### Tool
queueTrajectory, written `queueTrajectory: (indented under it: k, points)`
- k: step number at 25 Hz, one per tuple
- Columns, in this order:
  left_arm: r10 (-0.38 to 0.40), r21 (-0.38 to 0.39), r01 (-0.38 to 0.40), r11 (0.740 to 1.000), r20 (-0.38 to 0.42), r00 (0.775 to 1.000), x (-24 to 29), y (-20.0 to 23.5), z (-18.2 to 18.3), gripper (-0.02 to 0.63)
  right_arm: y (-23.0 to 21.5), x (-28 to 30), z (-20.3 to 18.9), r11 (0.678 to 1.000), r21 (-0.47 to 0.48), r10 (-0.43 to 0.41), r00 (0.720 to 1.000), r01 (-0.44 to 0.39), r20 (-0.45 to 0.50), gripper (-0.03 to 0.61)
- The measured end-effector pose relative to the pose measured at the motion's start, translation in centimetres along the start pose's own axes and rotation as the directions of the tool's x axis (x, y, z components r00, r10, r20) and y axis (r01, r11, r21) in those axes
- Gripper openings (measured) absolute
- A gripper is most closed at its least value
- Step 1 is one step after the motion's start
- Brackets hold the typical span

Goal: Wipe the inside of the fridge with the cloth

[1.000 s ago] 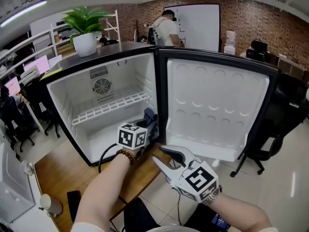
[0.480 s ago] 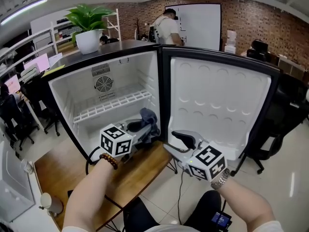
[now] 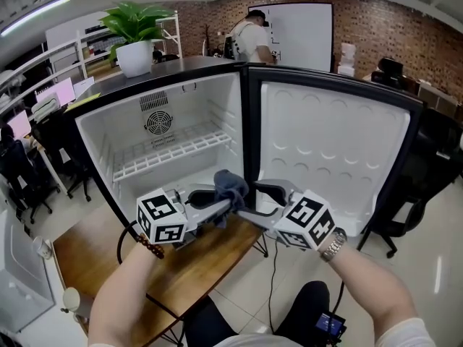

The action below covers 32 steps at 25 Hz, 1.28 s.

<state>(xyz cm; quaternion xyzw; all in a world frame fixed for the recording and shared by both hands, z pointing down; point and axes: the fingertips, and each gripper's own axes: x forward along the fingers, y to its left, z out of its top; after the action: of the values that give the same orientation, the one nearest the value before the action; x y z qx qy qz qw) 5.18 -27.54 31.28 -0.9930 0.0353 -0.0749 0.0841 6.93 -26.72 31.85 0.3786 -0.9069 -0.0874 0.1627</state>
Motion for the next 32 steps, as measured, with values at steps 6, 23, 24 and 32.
queueTrajectory:
  k: [6,23,24,32]
  points:
    - [-0.122,-0.038,0.123,0.992,0.025,0.992,-0.4,-2.2,0.6,0.06,2.1,0.5,0.5,0.994,-0.076,0.08,0.997,-0.08,0.007,0.29]
    - [-0.189,-0.055,0.189,0.98,0.017,0.982,0.2,-4.4,1.3,0.115,3.5,0.8,0.0,0.99,-0.119,0.076,0.997,-0.074,0.009,0.159]
    - [-0.171,-0.05,0.171,0.984,0.018,0.985,0.2,-4.1,1.4,0.135,3.0,0.5,-0.1,0.993,-0.104,0.059,0.998,-0.058,0.011,0.156]
    - [0.049,-0.073,-0.044,0.996,0.065,0.997,0.0,0.8,1.5,0.149,-2.9,-2.2,0.9,0.981,-0.026,-0.191,0.981,0.192,0.039,0.15]
